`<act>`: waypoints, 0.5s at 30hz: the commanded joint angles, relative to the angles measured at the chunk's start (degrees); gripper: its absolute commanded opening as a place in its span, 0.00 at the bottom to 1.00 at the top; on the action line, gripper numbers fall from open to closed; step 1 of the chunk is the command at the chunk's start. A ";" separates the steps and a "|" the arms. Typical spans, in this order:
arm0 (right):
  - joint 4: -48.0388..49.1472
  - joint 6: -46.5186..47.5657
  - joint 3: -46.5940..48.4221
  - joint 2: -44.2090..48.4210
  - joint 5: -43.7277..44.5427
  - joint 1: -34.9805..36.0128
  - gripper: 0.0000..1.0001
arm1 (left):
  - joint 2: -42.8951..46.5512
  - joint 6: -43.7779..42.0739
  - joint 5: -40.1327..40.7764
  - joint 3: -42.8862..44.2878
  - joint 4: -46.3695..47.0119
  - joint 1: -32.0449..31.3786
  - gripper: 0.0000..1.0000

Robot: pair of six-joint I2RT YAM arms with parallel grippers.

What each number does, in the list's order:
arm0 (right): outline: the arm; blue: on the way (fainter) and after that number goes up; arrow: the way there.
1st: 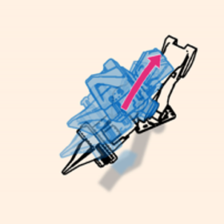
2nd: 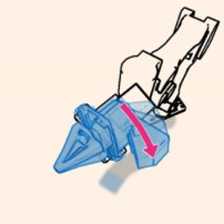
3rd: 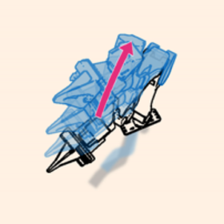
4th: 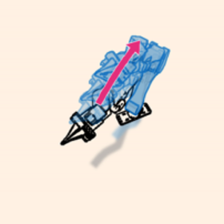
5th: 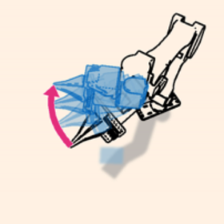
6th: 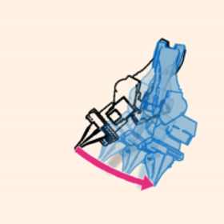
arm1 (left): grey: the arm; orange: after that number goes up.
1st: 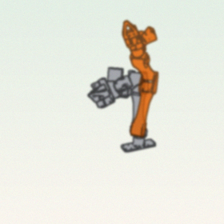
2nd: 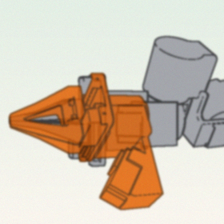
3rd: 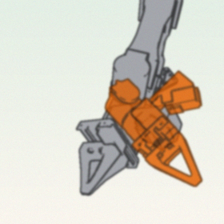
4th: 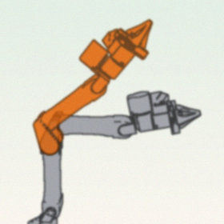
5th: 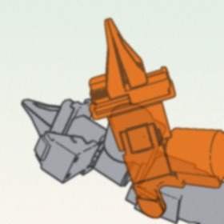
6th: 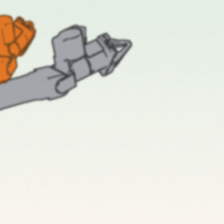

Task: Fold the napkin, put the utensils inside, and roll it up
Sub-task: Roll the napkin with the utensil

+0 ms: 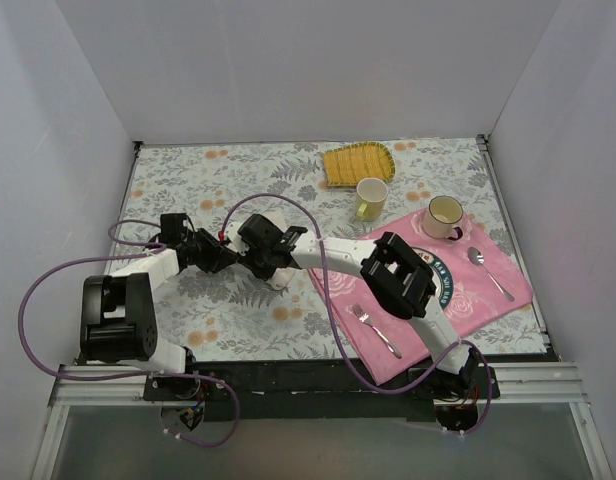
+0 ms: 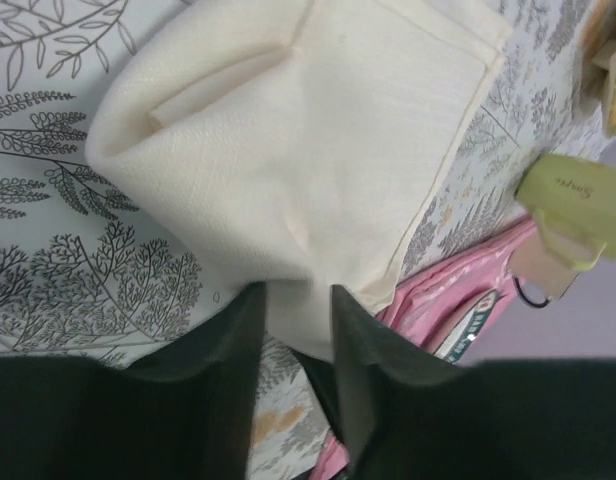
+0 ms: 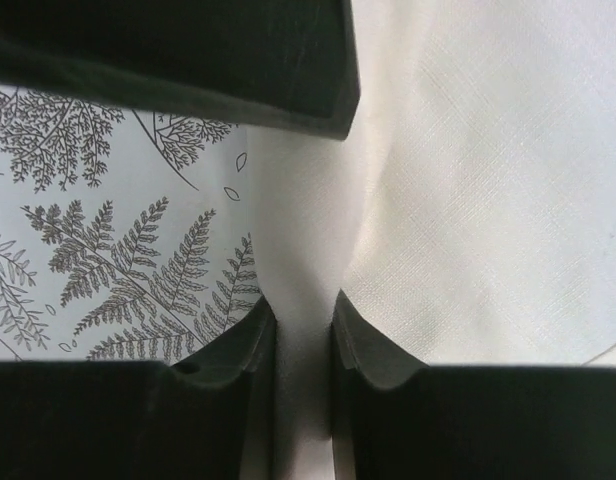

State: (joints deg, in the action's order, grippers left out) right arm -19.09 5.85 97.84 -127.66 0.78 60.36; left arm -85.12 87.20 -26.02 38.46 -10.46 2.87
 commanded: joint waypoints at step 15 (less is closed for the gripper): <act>28.03 -44.23 -12.84 -5.32 -49.44 -11.84 0.16 | 17.28 0.07 0.45 -2.86 -4.50 0.11 0.44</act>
State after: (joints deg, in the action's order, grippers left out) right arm -5.26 -21.54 91.96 -129.95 -31.81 50.52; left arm -67.42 85.93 -21.61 37.17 -18.57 2.92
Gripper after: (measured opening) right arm 0.256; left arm 0.488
